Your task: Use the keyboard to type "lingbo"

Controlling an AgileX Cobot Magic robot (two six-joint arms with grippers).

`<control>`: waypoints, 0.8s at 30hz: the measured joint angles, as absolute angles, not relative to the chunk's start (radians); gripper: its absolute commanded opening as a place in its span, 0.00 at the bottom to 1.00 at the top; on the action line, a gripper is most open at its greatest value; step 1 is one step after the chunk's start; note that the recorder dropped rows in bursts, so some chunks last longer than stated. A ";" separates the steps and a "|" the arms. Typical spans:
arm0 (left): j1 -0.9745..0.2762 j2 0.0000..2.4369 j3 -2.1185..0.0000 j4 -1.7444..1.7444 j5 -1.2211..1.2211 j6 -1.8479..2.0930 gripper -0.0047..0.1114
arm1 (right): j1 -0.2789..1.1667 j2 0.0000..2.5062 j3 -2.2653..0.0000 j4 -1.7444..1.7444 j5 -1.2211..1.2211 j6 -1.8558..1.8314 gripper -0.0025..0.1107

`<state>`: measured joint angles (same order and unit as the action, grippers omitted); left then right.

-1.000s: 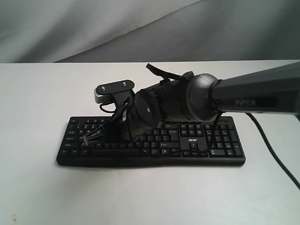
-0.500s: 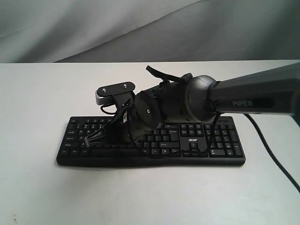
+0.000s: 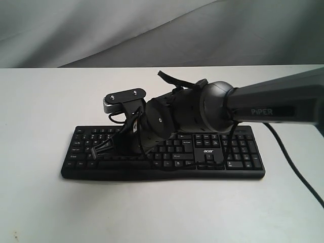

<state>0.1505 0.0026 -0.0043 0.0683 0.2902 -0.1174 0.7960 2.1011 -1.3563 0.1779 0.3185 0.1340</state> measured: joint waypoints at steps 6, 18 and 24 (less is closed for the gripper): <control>0.150 0.003 -0.004 0.068 0.290 -0.117 0.04 | 0.796 2.101 -1.356 0.178 0.318 0.134 0.02; 0.150 0.003 -0.004 0.068 0.290 -0.117 0.04 | 0.797 2.124 -1.356 0.188 0.303 0.134 0.02; 0.150 0.003 -0.004 0.068 0.290 -0.117 0.04 | 0.797 2.124 -1.356 0.188 0.291 0.134 0.02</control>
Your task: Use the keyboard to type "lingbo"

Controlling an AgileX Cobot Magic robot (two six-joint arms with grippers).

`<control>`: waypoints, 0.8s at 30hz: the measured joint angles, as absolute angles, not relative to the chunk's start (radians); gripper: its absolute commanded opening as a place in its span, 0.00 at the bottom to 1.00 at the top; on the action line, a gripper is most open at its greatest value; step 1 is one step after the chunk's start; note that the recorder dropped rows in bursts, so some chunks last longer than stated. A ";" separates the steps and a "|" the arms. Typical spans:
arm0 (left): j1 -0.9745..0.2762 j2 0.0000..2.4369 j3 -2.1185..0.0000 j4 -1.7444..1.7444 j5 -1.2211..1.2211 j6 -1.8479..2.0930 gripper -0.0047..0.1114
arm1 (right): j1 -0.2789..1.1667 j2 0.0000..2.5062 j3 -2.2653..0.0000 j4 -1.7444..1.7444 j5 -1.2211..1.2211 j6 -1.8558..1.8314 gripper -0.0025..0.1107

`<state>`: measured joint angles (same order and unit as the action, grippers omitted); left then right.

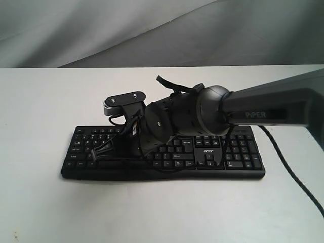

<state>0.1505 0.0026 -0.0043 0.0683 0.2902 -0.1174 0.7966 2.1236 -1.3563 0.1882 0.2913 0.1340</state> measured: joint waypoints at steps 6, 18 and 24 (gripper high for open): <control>0.150 0.003 -0.004 0.068 0.290 -0.117 0.04 | 0.797 2.124 -1.356 0.188 0.280 0.131 0.02; 0.150 0.003 -0.004 0.068 0.290 -0.117 0.04 | 0.797 2.139 -1.356 0.190 0.276 0.131 0.02; 0.150 0.003 -0.004 0.068 0.290 -0.117 0.04 | 0.797 2.139 -1.356 0.190 0.270 0.131 0.02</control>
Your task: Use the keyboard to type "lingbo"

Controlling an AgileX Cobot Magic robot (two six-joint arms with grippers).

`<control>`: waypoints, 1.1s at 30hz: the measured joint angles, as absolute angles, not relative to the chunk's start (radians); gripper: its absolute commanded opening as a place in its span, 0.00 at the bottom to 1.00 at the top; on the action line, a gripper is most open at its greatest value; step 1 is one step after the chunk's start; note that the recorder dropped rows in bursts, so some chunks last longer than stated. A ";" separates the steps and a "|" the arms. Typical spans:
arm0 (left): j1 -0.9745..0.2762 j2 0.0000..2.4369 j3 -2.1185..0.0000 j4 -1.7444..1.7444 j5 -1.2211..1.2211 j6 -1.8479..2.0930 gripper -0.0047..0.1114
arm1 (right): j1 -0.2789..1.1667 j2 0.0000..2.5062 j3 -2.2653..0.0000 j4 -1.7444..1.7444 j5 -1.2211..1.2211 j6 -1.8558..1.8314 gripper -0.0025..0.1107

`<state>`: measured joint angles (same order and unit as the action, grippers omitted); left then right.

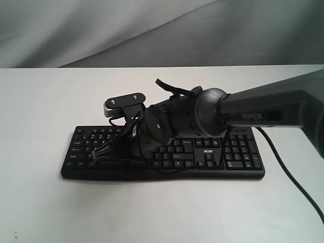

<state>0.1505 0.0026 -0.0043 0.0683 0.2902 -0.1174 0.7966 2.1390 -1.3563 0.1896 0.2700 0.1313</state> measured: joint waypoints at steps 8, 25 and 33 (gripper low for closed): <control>0.150 0.003 -0.004 0.068 0.290 -0.117 0.04 | 0.797 2.139 -1.356 0.190 0.276 0.131 0.02; 0.150 0.003 -0.004 0.068 0.290 -0.117 0.04 | 0.797 2.153 -1.356 0.209 0.273 0.140 0.02; 0.150 0.003 -0.004 0.068 0.290 -0.117 0.04 | 0.797 2.138 -1.356 0.209 0.273 0.143 0.02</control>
